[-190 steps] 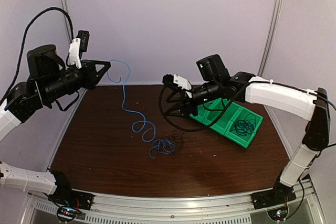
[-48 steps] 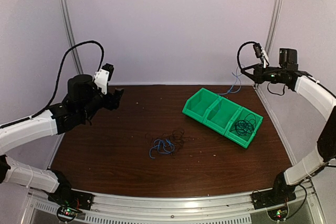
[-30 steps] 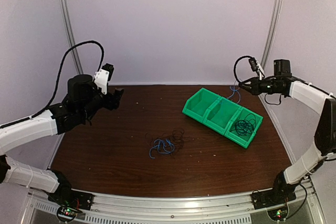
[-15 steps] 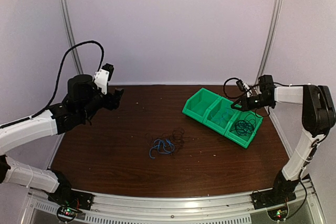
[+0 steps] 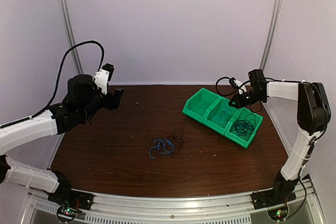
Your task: Untangle the cables
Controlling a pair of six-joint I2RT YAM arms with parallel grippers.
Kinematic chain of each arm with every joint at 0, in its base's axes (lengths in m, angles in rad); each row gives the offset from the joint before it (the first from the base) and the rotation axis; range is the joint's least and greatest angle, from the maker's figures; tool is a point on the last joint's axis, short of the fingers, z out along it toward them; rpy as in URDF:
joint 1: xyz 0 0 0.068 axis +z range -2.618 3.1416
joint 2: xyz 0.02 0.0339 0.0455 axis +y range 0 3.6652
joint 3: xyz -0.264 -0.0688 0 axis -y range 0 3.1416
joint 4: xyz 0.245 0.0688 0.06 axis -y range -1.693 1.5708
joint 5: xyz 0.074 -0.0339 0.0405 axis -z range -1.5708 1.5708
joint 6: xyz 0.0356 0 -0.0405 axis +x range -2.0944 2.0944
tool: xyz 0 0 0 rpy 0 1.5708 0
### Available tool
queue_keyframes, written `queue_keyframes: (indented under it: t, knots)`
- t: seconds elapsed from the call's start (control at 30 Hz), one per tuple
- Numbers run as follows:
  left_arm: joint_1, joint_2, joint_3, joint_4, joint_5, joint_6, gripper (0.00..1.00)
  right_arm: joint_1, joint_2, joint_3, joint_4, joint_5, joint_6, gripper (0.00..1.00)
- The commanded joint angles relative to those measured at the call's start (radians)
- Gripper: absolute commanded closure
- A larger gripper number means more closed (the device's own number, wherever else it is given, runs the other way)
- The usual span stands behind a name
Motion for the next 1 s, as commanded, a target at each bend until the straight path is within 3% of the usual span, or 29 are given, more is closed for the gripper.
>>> queue_keyframes:
  t: [0.0, 0.13, 0.23, 0.37, 0.5, 0.63, 0.77, 0.97]
  knots:
    - [0.000, 0.001, 0.004, 0.038, 0.016, -0.007, 0.26, 0.008, -0.011, 0.048, -0.095, 0.084, -0.008, 0.88]
    - [0.000, -0.008, 0.002, 0.039, 0.013, -0.012, 0.26, 0.015, -0.133, 0.034, -0.113, 0.162, -0.024, 0.65]
    - [0.000, -0.002, 0.002, 0.040, 0.017, -0.016, 0.26, 0.023, -0.219, 0.043, -0.144, 0.231, -0.055, 0.57]
    - [0.000, 0.035, 0.022, 0.008, 0.085, -0.045, 0.26, 0.055, -0.307, 0.025, -0.146, 0.145, -0.077, 0.57]
    - [0.000, 0.144, 0.097, -0.122, 0.181, -0.127, 0.28, 0.192, -0.339, -0.018, -0.113, 0.050, -0.163, 0.58]
    - [0.000, 0.233, 0.180, -0.242, 0.415, -0.198, 0.37, 0.329, -0.292, 0.004, -0.127, -0.115, -0.223, 0.58]
    - [0.000, 0.218, 0.077, -0.176, 0.529, -0.308, 0.39, 0.449, -0.203, 0.045, -0.124, -0.191, -0.234, 0.57]
    - [-0.002, 0.223, -0.125, 0.075, 0.651, -0.465, 0.44, 0.570, -0.066, 0.098, -0.092, -0.204, -0.218, 0.57]
